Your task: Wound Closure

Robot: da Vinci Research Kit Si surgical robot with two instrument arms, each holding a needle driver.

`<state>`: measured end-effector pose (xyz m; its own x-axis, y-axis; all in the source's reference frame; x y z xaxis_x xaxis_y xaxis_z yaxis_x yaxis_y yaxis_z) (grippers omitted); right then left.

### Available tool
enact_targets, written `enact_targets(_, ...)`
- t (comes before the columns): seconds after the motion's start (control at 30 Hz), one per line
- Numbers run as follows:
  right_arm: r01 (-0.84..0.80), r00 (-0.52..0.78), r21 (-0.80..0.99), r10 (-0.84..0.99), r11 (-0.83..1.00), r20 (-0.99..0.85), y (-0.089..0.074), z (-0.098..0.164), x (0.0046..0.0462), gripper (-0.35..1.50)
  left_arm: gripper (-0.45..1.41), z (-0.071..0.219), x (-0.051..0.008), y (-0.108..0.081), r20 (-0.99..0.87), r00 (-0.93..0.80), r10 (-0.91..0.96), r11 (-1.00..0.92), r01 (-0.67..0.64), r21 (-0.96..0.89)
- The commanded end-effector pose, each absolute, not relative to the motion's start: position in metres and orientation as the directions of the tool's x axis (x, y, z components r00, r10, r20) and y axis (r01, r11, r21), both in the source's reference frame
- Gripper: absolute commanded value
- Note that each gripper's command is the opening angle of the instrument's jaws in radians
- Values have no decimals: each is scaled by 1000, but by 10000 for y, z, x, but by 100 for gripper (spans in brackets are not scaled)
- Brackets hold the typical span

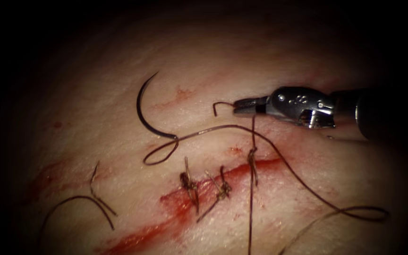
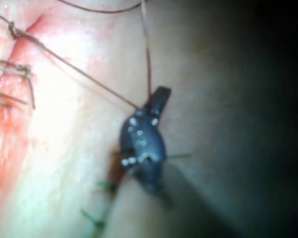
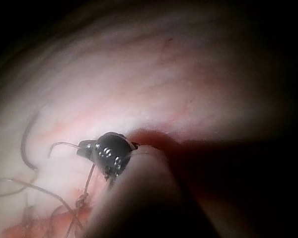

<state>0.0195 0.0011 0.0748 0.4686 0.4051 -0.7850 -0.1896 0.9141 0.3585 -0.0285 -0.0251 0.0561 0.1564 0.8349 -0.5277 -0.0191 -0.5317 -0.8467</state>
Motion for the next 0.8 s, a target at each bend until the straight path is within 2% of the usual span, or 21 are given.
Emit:
enact_targets(0.03, -201, 451, 353, 406, 914, -795, 25, 761, 204, -35, -45, 563, -292, -262, -520, 155, 840, -524, -16, -851)
enact_targets(0.8, -217, 451, 375, 433, 901, -780, 36, 775, 209, -35, -45, 529, -309, -326, -494, 132, 859, -503, 41, -863)
